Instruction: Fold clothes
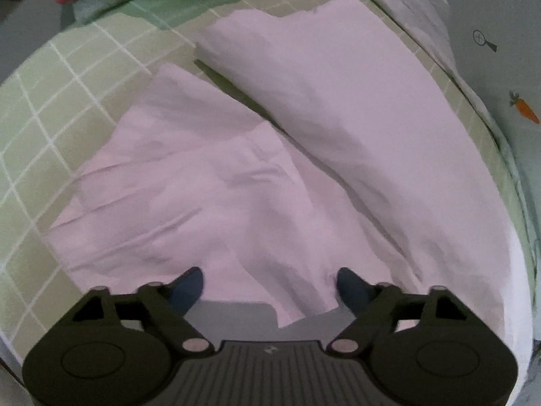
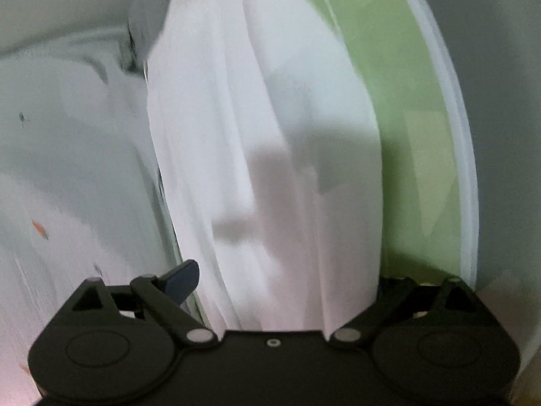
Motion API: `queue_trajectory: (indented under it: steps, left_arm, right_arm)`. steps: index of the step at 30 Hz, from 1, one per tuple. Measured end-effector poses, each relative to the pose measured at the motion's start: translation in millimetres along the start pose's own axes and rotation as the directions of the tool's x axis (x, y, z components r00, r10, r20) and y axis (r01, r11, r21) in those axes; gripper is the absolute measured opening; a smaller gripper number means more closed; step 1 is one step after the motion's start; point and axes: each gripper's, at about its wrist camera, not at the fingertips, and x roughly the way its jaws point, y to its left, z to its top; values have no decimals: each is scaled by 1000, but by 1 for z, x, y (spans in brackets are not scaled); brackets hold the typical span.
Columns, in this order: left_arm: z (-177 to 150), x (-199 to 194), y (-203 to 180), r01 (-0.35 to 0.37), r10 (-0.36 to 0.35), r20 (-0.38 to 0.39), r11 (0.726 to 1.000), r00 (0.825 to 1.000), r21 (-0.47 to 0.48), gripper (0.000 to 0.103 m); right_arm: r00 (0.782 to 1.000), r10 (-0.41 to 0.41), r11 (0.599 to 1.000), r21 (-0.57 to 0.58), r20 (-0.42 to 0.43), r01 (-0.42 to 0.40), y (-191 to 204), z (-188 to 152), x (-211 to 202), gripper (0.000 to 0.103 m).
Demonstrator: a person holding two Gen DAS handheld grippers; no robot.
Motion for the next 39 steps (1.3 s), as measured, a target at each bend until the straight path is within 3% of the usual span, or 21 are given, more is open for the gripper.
queue_trajectory:
  steps: [5, 7, 12, 13, 14, 16, 22, 24, 29, 31, 35, 39]
  left_arm:
    - [-3, -3, 2, -13, 15, 39, 999, 999, -50, 61]
    - [-4, -4, 5, 9, -4, 47, 996, 999, -94, 49]
    - [-8, -5, 8, 44, -34, 70, 988, 997, -148, 44]
    - [-9, -3, 5, 50, -39, 76, 987, 996, -154, 38]
    - [-10, -2, 5, 70, -57, 77, 982, 995, -175, 32]
    - [-13, -2, 8, 113, -96, 84, 967, 992, -226, 15]
    - [-22, -26, 20, 188, -139, 180, 937, 974, -294, 5]
    - [-30, -43, 26, 181, -122, 219, 945, 968, -271, 4]
    - [-49, -79, 46, 203, -134, 287, 953, 948, -226, 4]
    - [-56, -92, 57, 210, -136, 302, 952, 943, -225, 4]
    - [-77, -122, 71, 185, -114, 331, 964, 937, -191, 4]
    - [-98, -151, 91, 182, -94, 365, 960, 926, -214, 3]
  right_arm:
    - [990, -31, 996, -76, 136, 42, 26, 46, -5, 95]
    - [986, -50, 992, -103, 156, 67, 37, 60, 0, 95]
    - [981, -84, 976, -184, 172, 116, 68, 67, 37, 88]
    - [982, -90, 974, -193, 167, 122, 72, 67, 44, 79]
    - [980, -109, 970, -198, 165, 141, 76, 69, 48, 60]
    - [974, -153, 961, -204, 165, 186, 81, 72, 50, 38]
    - [974, -162, 947, -253, 158, 199, 85, 78, 27, 28]
    - [974, -164, 938, -281, 156, 203, 90, 77, 22, 28]
    - [966, -178, 918, -323, 186, 231, 91, 74, 15, 43]
    - [962, -184, 910, -334, 203, 245, 90, 73, 14, 43]
    - [963, -149, 904, -363, 224, 225, 89, 68, 2, 17]
    - [961, -115, 875, -431, 253, 218, 98, 56, -26, 12]
